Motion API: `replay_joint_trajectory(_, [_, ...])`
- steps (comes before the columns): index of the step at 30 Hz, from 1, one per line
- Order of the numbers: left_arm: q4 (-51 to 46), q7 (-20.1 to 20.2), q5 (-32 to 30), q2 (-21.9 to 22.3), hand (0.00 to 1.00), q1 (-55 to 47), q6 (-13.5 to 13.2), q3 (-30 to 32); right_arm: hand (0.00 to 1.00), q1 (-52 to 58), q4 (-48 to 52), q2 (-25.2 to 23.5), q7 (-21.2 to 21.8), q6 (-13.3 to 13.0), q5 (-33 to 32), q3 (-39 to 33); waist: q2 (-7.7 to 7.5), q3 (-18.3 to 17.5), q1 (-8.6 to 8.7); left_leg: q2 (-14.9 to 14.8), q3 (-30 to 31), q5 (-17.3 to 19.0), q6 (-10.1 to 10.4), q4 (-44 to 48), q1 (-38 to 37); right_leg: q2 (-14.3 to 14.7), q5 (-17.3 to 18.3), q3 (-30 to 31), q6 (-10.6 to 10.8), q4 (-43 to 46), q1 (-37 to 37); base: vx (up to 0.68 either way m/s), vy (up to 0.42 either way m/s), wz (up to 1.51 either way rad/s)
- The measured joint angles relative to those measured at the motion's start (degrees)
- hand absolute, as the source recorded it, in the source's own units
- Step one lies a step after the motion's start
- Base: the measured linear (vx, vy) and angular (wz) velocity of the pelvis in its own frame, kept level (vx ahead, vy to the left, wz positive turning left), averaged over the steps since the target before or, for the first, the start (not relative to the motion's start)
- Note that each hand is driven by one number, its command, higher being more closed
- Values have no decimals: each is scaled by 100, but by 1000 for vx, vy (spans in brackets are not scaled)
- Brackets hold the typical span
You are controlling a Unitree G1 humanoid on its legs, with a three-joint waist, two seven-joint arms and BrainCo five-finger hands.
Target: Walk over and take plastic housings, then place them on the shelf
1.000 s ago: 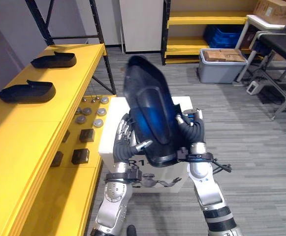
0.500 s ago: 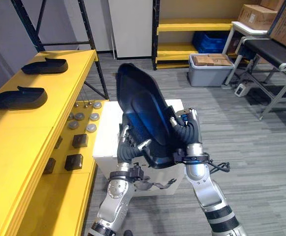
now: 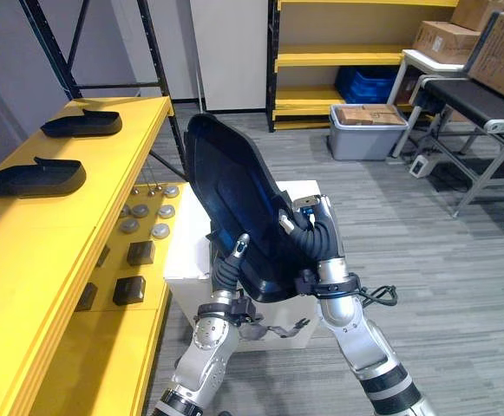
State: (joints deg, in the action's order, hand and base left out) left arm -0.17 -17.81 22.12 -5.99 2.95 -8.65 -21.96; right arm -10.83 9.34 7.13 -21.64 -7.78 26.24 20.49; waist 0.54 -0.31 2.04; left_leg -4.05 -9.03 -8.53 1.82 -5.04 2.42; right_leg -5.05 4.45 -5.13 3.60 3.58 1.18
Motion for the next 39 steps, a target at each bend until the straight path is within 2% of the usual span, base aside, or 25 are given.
replay_joint_trajectory(7, [-218,139,-840,86,100,-4,88,192,0,406,247,17,278,-264,-320,-547,-2,1,-5,1,6,-3,-1,-8,-39,-1,0,-10,0,-4,47,0,0,0])
replay_joint_trajectory(10, [-457,283,-1167,207,100,-11,91,289,0,601,656,39,497,-479,-780,-1058,-6,4,-4,0,7,-1,0,-20,-44,0,1,-10,1,-3,52,0,0,0])
replay_joint_trajectory(12, [-580,403,-1223,313,100,-106,46,479,0,651,828,21,508,-552,-1146,-1622,-10,7,18,0,2,0,1,-22,-51,-1,1,-7,2,-3,56,0,0,0])
replay_joint_trajectory(14, [-781,441,-1231,344,100,-339,27,950,0,674,829,35,466,-551,-1722,-2932,-20,13,51,-2,1,7,6,-23,-53,-1,2,-5,4,-10,61,0,0,0])
replay_joint_trajectory(16, [-829,438,-1267,317,100,-540,18,1311,0,763,829,52,419,-567,-2224,-3699,-20,13,69,-7,-6,12,13,-22,-55,4,2,-1,4,-20,62,0,0,0])
replay_joint_trajectory(20, [-830,432,-1282,318,100,-923,20,1690,0,1225,732,57,376,-637,-2737,-4421,-22,14,90,-18,-25,22,26,-20,-55,14,2,6,3,-31,56,0,0,-2])
replay_joint_trajectory(23, [-842,445,-1346,351,100,-1101,20,1812,0,1495,107,34,379,-690,-2968,-4547,-23,15,148,-24,-34,30,34,-21,-55,19,2,15,3,-32,49,0,0,0])
replay_joint_trajectory(25, [-906,448,-1349,353,100,-1181,19,1884,0,1787,-710,5,453,-683,-3127,-4587,-24,17,152,-30,-35,41,43,-23,-49,25,2,29,4,-33,44,0,0,0])
replay_joint_trajectory(27, [-1013,447,-1457,379,100,-1296,12,2069,0,2097,-1741,-66,653,-557,-3321,-4643,-15,20,151,-33,-40,59,65,-23,-48,27,3,39,5,-43,44,0,0,0])
replay_joint_trajectory(29, [-1023,449,-1471,381,100,-1341,-3,2172,0,2253,-2330,-88,824,-448,-3415,-4648,-13,19,143,-35,-38,64,63,-24,-39,29,3,36,5,-59,45,0,0,0])
replay_joint_trajectory(35, [-1036,498,-1556,393,100,-1559,-9,2210,0,2486,-4810,-241,1389,-196,-3706,-4621,-11,31,82,-38,0,78,65,-23,-44,35,7,-8,2,-66,144,0,0,4])
replay_joint_trajectory(39, [-982,627,-1555,386,100,-1643,-8,2210,0,2494,-5467,-338,1586,-69,-3775,-4364,-2,116,59,-20,141,79,63,-26,-162,23,64,-168,0,-57,296,-22,-5,19])
